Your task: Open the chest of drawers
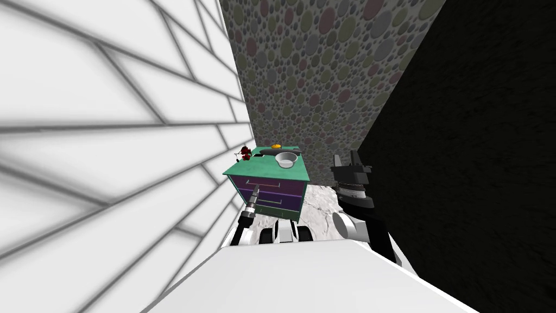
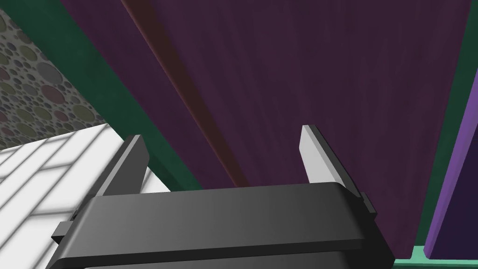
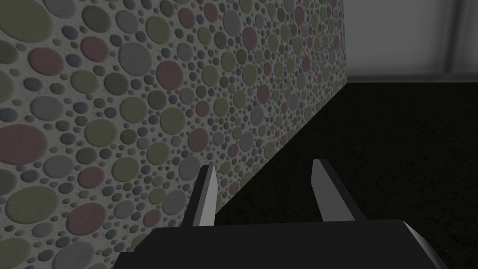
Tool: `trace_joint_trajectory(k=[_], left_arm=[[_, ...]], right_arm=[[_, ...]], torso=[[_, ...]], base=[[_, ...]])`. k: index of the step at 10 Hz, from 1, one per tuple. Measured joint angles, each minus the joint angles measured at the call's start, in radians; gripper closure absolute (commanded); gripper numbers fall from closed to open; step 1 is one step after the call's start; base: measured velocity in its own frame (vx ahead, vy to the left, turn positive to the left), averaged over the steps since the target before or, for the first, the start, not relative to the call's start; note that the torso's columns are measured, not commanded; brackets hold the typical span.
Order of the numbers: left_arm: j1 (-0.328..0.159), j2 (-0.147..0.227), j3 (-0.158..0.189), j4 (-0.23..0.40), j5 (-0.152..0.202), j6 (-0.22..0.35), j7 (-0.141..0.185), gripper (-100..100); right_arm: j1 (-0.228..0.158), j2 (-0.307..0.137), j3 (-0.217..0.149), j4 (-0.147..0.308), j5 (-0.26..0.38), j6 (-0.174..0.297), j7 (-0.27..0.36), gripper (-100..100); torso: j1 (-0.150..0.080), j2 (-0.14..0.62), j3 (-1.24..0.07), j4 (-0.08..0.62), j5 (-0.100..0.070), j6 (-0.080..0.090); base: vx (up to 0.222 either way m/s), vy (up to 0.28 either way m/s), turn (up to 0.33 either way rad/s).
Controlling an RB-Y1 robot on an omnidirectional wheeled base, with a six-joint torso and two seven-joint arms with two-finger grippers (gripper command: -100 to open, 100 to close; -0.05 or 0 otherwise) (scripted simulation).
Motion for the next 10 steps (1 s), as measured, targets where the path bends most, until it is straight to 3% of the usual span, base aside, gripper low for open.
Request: trace_joint_trajectory(k=[10], left_arm=[[-0.248,0.025,0.043,0.286,0.03,-0.059,0.02,-100]], right_arm=[[0.0,0.0,0.0,0.0,0.0,0.0,0.0,0]], torso=[[0.0,-0.001,-0.001,0.0,0.0,0.0]], base=[[-0.054,-0.014,-0.01]])
